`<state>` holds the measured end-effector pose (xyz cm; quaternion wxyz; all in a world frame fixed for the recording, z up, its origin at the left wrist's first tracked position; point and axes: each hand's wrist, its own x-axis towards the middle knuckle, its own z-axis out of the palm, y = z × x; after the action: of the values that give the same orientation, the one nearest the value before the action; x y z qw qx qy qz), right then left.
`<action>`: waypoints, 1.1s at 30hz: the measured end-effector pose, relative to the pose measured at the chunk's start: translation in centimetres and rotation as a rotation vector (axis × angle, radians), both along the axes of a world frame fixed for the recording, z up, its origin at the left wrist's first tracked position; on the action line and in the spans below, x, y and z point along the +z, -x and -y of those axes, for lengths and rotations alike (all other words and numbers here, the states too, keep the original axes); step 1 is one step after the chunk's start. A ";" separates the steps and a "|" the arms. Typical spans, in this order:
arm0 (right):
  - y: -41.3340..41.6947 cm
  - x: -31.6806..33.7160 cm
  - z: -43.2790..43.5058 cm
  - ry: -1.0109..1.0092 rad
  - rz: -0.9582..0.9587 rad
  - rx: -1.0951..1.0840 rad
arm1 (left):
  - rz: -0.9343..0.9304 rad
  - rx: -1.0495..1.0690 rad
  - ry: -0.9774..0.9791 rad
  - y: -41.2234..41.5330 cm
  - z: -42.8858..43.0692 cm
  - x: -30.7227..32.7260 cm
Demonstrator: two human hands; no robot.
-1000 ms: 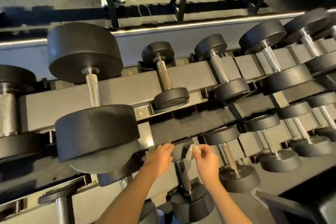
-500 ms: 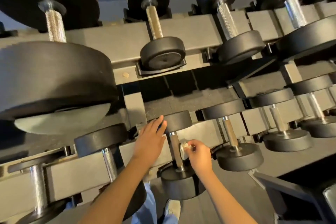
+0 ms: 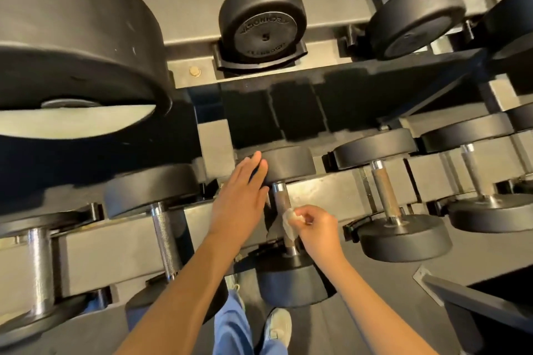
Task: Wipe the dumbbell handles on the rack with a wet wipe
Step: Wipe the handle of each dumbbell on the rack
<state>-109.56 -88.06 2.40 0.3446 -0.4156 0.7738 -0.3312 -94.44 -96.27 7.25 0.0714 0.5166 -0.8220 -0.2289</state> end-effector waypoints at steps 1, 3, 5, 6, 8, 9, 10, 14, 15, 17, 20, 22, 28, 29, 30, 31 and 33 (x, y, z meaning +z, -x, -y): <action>0.0 -0.1 -0.1 -0.014 0.006 -0.006 | -0.005 0.008 0.005 0.0 0.0 0.0; -0.2 -0.2 0.9 0.003 0.020 -0.051 | -0.019 0.016 0.009 0.1 -0.1 0.1; -0.6 0.0 2.6 0.059 0.054 -0.130 | -0.028 0.015 0.004 0.1 -0.2 0.1; -1.0 0.1 3.4 0.084 0.084 -0.172 | -0.031 0.012 0.006 0.1 -0.2 0.1; -1.4 0.1 3.8 0.116 0.141 -0.230 | -0.036 0.002 0.016 0.0 -0.2 0.1; -1.5 0.0 3.6 0.124 0.146 -0.228 | -0.039 -0.002 0.020 -0.1 -0.1 0.1; -1.3 0.0 3.1 0.121 0.131 -0.201 | -0.044 -0.002 0.023 -0.1 -0.1 0.0; -0.5 -0.7 1.1 -0.018 -0.039 -0.035 | -0.065 0.015 0.026 0.1 -0.3 -0.2; -0.5 -0.8 1.0 -0.029 -0.066 -0.028 | -0.069 0.017 0.024 0.2 -0.4 -0.2; -0.8 -0.7 1.8 0.017 -0.073 -0.059 | -0.068 0.021 0.021 0.2 -0.5 -0.3; -1.5 0.1 4.1 0.074 0.015 -0.188 | -0.072 0.026 0.013 0.3 -0.5 -0.2; -1.7 0.5 4.6 0.082 0.014 -0.203 | -0.091 0.032 0.011 0.3 -0.5 -0.2; 0.0 0.2 0.1 -0.164 -0.135 0.044 | -0.129 0.058 -0.007 0.5 -0.6 -0.5; 0.0 0.2 0.0 -0.178 -0.135 0.041 | -0.132 0.063 -0.006 0.5 -0.6 -0.5; -0.2 0.2 0.4 -0.155 -0.132 0.019 | -0.135 0.067 -0.006 0.5 -0.7 -0.6; -0.4 0.2 1.0 -0.105 -0.128 -0.013 | -0.139 0.071 -0.007 0.6 -0.7 -0.6; -1.1 0.2 2.9 0.017 -0.093 -0.082 | -0.148 0.074 -0.011 0.6 -0.7 -0.6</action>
<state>-108.45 -90.95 2.62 0.2908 -0.4012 0.8027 -0.3318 -95.05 -95.57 6.69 0.1374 0.5286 -0.7935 -0.2683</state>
